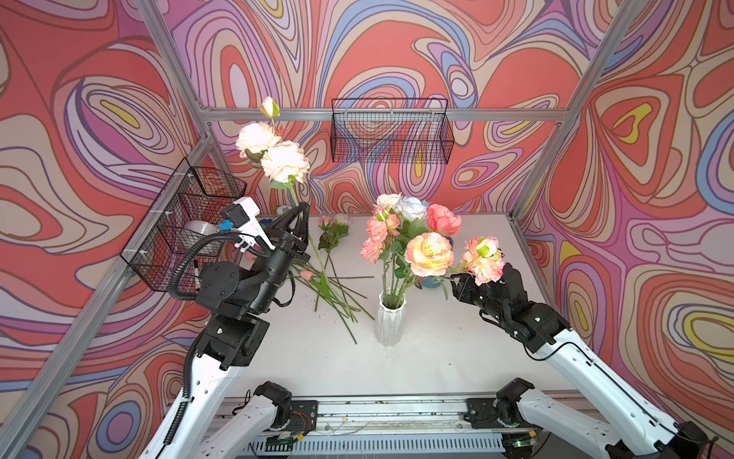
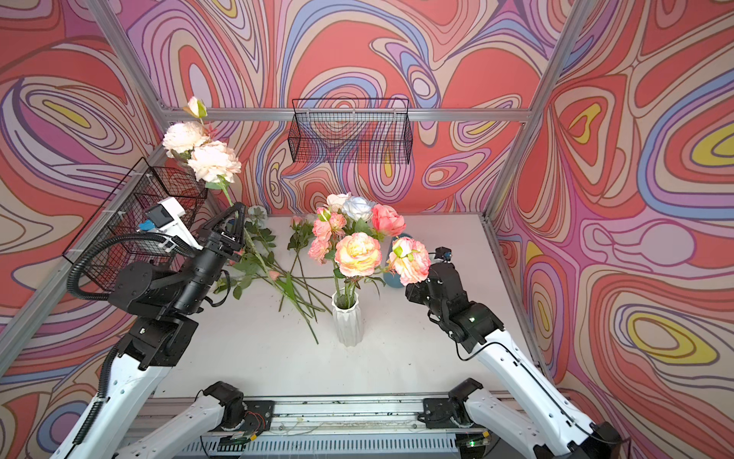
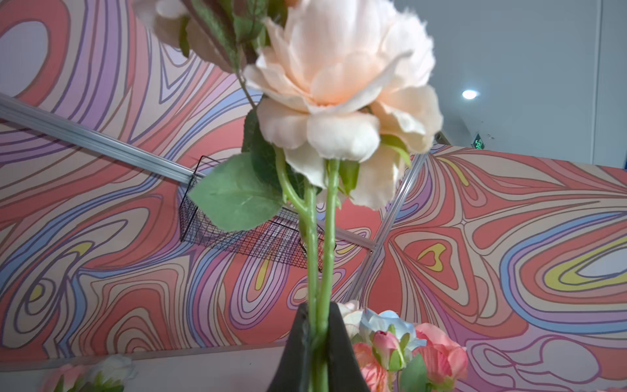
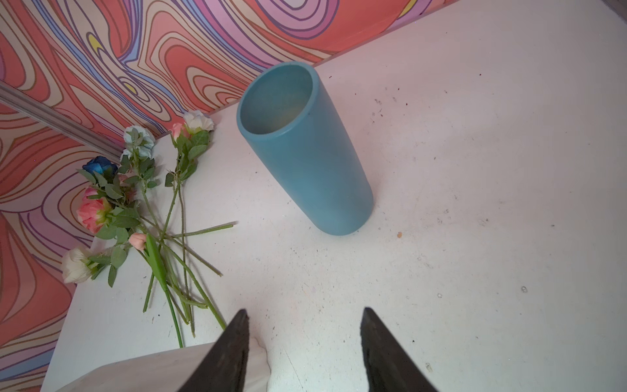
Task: Arrange flowers in a vase
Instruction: Place the flower in the vase.
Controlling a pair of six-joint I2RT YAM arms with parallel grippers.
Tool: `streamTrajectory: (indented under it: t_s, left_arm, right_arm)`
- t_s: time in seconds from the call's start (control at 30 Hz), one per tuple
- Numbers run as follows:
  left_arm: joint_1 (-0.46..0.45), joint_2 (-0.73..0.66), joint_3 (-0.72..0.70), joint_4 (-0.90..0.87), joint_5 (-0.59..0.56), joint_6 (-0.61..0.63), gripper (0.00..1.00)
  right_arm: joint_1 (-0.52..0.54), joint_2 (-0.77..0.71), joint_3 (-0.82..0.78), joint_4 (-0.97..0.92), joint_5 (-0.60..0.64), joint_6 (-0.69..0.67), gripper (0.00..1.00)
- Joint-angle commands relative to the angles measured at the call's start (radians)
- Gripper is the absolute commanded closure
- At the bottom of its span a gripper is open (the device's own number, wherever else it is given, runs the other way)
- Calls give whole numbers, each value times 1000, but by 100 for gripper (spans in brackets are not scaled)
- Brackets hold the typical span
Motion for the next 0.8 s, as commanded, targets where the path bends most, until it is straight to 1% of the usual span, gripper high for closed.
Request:
streamTrajectory:
  t_s: [0.0, 0.13, 0.2, 0.33, 0.5, 0.67, 0.77]
  left_arm:
    - [-71, 60, 75, 115, 73, 54, 100]
    - [-180, 146, 137, 183, 63, 151, 100]
    - [-210, 187, 159, 220, 57, 180, 100]
    - [-226, 264, 206, 272, 64, 198, 100]
    - [-229, 321, 244, 281, 94, 190, 100]
    - [-241, 326, 175, 274, 105, 162, 100]
    - [-269, 301, 108, 242, 91, 170, 100]
  right_arm:
    - [-6, 3, 30, -4, 4, 1, 46]
    - [-6, 0, 32, -6, 7, 1, 46]
    - [-6, -1, 32, -9, 8, 1, 46]
    - [-6, -6, 35, -22, 15, -5, 46]
    - [-6, -21, 35, -36, 30, -12, 46]
    - [-6, -30, 20, -30, 32, -11, 46]
    - [-6, -27, 18, -30, 28, -11, 46]
